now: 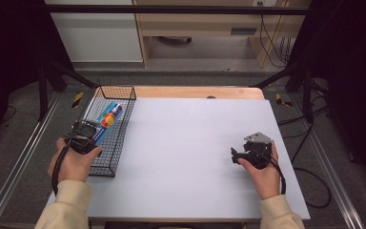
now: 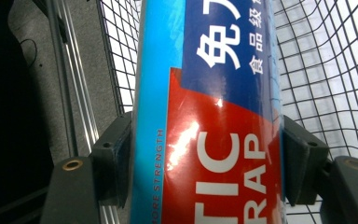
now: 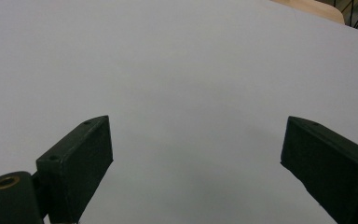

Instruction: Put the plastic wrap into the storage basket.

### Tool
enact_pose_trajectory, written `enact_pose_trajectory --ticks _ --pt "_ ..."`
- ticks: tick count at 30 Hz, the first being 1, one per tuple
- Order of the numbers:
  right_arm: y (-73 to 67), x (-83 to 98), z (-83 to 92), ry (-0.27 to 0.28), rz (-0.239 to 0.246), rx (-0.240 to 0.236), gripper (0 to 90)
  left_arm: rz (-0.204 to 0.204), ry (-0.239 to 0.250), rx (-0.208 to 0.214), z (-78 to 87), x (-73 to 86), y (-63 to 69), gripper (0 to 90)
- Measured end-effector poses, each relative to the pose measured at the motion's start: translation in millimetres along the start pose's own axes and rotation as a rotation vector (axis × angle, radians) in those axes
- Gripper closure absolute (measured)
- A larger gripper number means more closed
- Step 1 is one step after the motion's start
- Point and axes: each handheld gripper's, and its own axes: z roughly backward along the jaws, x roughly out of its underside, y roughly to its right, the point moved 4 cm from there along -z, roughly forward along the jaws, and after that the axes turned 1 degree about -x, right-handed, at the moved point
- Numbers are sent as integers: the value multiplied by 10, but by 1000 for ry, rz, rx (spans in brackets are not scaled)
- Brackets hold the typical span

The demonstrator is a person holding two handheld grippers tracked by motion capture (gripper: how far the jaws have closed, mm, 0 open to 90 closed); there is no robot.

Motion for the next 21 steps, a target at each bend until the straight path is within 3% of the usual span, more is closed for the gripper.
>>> enact_pose_trajectory --ticks 7,17,21 --pt "1 1 1 0 0 -1 92 -14 -7 3 13 -19 29 317" --pt "-2 1 -3 1 1 -5 93 -51 -53 13 -22 -80 69 316" --pt "-9 0 -1 1 1 -7 93 -72 -72 -4 -30 -88 84 316"
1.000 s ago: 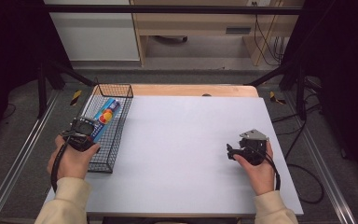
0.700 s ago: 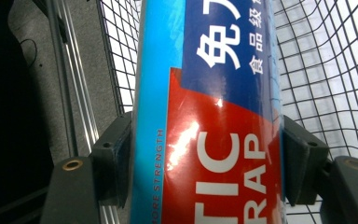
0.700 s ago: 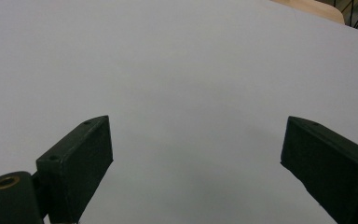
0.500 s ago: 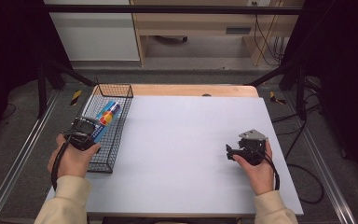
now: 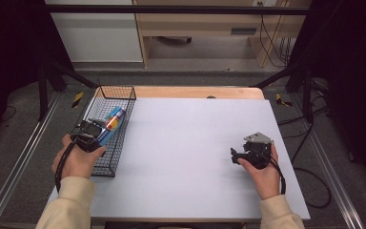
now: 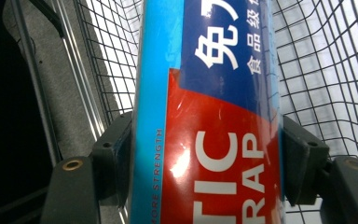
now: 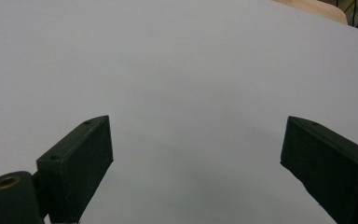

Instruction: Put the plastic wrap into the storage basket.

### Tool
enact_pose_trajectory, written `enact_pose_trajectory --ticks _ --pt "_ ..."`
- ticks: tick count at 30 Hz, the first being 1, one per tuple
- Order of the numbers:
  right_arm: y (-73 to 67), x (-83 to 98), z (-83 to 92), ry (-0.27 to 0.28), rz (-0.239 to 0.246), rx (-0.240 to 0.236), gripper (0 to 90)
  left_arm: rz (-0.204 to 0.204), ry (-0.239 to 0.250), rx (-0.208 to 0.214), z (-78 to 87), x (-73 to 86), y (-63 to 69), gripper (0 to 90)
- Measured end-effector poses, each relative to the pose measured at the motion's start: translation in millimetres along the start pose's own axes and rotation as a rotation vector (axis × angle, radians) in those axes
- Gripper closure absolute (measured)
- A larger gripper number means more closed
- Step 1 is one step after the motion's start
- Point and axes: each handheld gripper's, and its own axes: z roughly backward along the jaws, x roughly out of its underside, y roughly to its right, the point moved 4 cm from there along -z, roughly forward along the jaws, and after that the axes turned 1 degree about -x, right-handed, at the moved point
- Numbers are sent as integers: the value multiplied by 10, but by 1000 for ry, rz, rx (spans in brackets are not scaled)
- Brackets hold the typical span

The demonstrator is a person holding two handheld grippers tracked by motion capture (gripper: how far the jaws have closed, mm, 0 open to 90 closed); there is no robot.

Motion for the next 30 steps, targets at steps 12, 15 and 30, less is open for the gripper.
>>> enact_pose_trajectory --ticks 12,15,30 --pt "1 4 -8 -3 6 -3 93 -42 -50 -39 -34 -31 23 316" --pt "0 7 -12 -6 8 -4 93 -42 -49 -36 -34 -31 22 316" --pt "-8 10 -18 -10 11 -10 91 -50 -42 -44 -40 -31 33 313"
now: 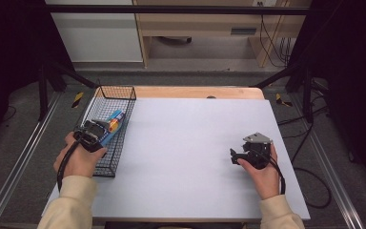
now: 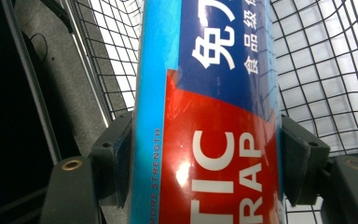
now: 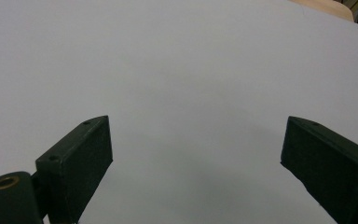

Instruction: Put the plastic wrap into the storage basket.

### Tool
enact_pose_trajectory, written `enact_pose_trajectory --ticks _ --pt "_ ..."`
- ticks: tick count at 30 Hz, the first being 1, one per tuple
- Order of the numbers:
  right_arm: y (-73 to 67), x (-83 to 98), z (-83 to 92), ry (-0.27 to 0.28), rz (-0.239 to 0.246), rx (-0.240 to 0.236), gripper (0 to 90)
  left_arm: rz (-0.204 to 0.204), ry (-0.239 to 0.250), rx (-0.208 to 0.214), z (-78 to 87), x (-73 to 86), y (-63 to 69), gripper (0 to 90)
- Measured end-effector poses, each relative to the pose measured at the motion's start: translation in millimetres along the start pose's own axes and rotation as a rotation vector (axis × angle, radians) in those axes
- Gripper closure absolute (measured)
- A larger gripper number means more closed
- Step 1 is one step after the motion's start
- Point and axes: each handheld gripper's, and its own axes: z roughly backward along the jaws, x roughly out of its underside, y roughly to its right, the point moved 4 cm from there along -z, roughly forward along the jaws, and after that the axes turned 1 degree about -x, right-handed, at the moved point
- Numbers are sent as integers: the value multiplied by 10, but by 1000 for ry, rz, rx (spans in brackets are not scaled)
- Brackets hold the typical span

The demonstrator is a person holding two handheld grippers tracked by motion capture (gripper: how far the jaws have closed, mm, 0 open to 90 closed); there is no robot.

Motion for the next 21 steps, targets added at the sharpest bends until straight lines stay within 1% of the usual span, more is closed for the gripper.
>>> enact_pose_trajectory --ticks 3,4,5,6,11,12,13,14,15,17,19,21 --pt "-3 7 -7 -7 3 -1 88 -6 -1 -3 10 2 5 312" --pt "-4 9 -8 -8 5 0 89 -2 7 0 21 0 6 311" --pt "-10 8 -8 -8 2 -2 88 10 28 5 39 -4 4 298" --pt "-11 9 -9 -9 3 -4 88 21 47 9 54 -6 5 279" --pt "-5 9 -5 -7 3 -2 87 36 94 -1 137 33 15 177" --pt "-5 9 -5 -7 3 -2 87 36 94 -1 137 33 15 163" --pt "0 7 -4 -5 1 0 87 47 147 -7 215 49 17 156" --pt "0 7 -4 -5 1 0 87 47 147 -7 215 49 17 153" --pt "0 9 -4 -6 -3 -1 86 51 190 -27 293 53 2 138" --pt "2 9 -5 -5 -2 2 86 56 241 -40 385 50 2 117" --pt "5 9 -2 -4 -3 5 86 61 288 -41 480 45 11 113" --pt "8 11 3 -2 -10 5 86 75 350 -24 565 35 32 108"
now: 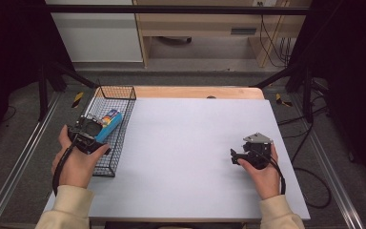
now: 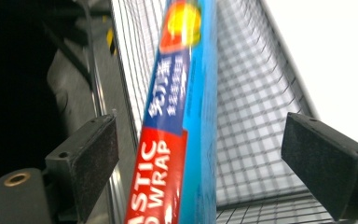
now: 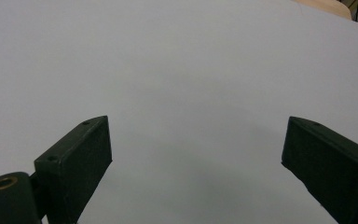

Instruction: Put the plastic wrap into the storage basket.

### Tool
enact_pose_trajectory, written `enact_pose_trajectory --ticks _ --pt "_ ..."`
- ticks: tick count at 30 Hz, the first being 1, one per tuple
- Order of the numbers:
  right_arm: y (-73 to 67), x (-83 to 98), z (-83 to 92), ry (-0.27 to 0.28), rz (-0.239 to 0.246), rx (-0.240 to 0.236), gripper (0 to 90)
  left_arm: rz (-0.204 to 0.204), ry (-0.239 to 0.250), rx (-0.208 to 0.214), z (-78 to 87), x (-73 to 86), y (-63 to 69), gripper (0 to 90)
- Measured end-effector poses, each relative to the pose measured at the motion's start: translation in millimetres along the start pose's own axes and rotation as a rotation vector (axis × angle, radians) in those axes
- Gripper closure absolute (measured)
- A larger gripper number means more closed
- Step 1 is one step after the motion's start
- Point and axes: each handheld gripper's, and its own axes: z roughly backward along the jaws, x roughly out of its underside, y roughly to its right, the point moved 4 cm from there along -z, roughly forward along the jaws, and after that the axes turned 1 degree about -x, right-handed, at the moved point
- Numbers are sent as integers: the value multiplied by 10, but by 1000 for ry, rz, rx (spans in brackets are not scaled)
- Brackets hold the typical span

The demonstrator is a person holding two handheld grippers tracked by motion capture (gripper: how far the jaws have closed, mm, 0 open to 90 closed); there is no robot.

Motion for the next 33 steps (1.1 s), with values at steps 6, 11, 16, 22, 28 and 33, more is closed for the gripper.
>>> enact_pose_trajectory --ticks 6,11,16,22,28,33 --pt "31 15 4 1 -3 5 82 8 95 71 144 -82 83 92" --pt "35 17 6 2 2 5 77 10 145 122 200 -143 175 89" --pt "36 11 16 11 9 10 70 -20 200 164 280 -221 304 83" --pt "54 -12 90 46 3 17 52 -61 285 257 395 -347 481 70" --pt "64 -1 187 100 -1 -7 48 -85 356 340 454 -480 672 64" --pt "64 45 252 112 8 -21 45 -116 404 402 500 -578 852 64"
